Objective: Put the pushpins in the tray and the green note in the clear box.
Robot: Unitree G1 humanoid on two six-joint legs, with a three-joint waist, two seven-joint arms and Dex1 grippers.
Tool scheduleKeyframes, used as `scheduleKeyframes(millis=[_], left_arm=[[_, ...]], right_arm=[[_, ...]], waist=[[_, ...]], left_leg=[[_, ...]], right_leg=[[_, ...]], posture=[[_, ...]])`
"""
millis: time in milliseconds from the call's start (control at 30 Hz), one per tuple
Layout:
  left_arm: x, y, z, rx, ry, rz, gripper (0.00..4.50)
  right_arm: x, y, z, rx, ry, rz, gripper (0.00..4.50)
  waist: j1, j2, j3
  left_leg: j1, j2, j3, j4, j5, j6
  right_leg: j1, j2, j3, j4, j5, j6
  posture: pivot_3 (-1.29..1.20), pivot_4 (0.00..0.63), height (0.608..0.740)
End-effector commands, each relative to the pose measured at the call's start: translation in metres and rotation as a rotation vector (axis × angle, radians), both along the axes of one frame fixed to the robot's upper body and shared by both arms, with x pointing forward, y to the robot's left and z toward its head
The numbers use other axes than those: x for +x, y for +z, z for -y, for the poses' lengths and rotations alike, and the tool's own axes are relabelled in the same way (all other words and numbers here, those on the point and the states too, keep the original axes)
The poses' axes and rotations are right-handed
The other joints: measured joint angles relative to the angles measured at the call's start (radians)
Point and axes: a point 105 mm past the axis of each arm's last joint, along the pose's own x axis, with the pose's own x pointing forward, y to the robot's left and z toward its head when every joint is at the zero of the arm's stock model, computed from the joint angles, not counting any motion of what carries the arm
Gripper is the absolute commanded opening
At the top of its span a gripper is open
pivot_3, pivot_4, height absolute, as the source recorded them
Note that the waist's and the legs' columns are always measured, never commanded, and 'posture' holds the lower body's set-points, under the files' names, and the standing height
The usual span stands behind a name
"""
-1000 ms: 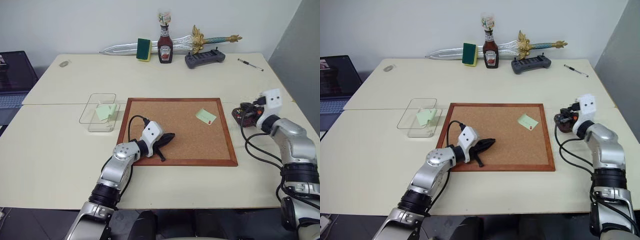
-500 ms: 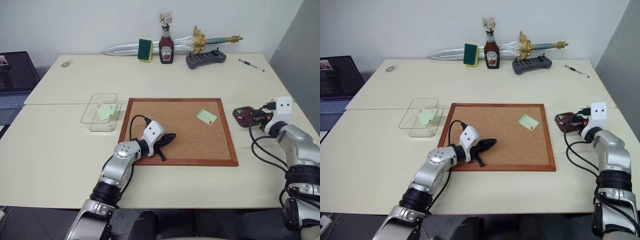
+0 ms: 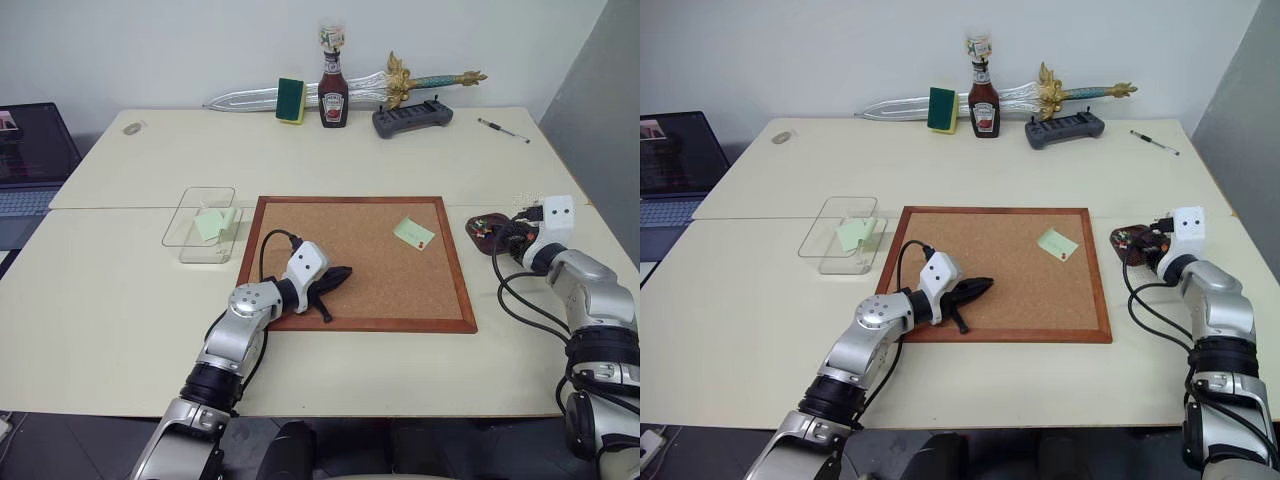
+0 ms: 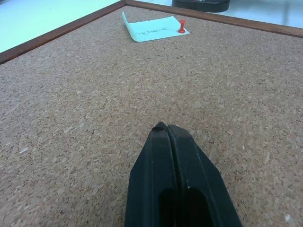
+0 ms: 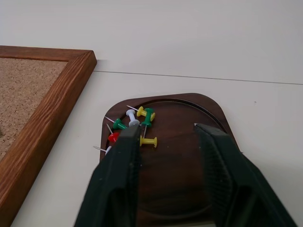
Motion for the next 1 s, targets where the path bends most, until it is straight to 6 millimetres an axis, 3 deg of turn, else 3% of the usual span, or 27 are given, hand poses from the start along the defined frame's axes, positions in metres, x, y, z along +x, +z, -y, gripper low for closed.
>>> scheduleKeyframes(millis=[33,67,167,267,433,567,1000], left_arm=[[-0.006,-0.021,-0.002,0.042,0.002,-0.071,0.0],[-0.006,-0.021,-0.003,0.042,0.003,-0.071,0.0],[-0.006,-0.022,-0.004,0.044,0.005,-0.071,0.0],[-0.005,-0.021,-0.006,0.045,0.009,-0.071,0.0],[-0.005,-0.02,-0.006,0.046,0.009,-0.069,0.0],[-0.005,-0.02,-0.006,0.046,0.008,-0.069,0.0],[-0.005,-0.02,-0.005,0.042,0.014,-0.066,0.0]], right_arm=[[0.002,0.035,-0.002,0.012,0.024,0.131,2.93],[0.0,0.039,-0.005,0.025,0.045,0.147,3.16],[-0.012,0.042,-0.032,0.018,0.214,0.146,3.16],[-0.027,0.033,-0.067,-0.024,0.393,0.109,3.16],[-0.039,0.02,-0.108,-0.085,0.57,0.09,3.16],[-0.036,0.01,-0.12,-0.129,0.612,0.08,3.16],[-0.012,-0.003,-0.127,-0.145,0.627,0.065,3.16]], waist=[[0.0,0.0,0.0],[0.0,0.0,0.0],[0.0,0.0,0.0],[0.0,0.0,0.0],[-0.003,0.0,0.0],[-0.001,0.0,0.0],[-0.001,0.0,0.0]], left_leg=[[0.0,0.0,0.0,0.0,0.0,0.0],[0.0,0.0,0.0,0.0,0.0,0.0],[0.0,0.0,0.0,0.0,0.0,0.0],[0.0,0.0,-0.001,0.0,0.0,0.0],[0.0,0.0,0.0,0.0,0.0,0.0],[0.0,0.0,-0.001,0.0,0.0,0.0],[0.0,0.0,-0.001,0.0,0.0,0.0]], right_leg=[[0.0,0.0,0.0,0.0,0.0,0.0],[0.0,0.0,0.0,0.0,0.0,0.0],[0.0,0.0,0.0,0.0,0.0,0.0],[0.0,0.0,-0.001,0.0,0.0,0.0],[0.0,0.0,0.0,0.0,0.0,0.0],[0.0,0.0,-0.001,0.0,0.0,0.0],[0.0,0.0,-0.001,0.0,0.0,0.0]], posture=[[0.0,0.15,0.74],[0.0,0.15,0.74],[0.0,0.15,0.74],[0.0,0.15,0.74],[0.0,0.15,0.74],[0.0,0.15,0.74],[0.0,0.15,0.74]])
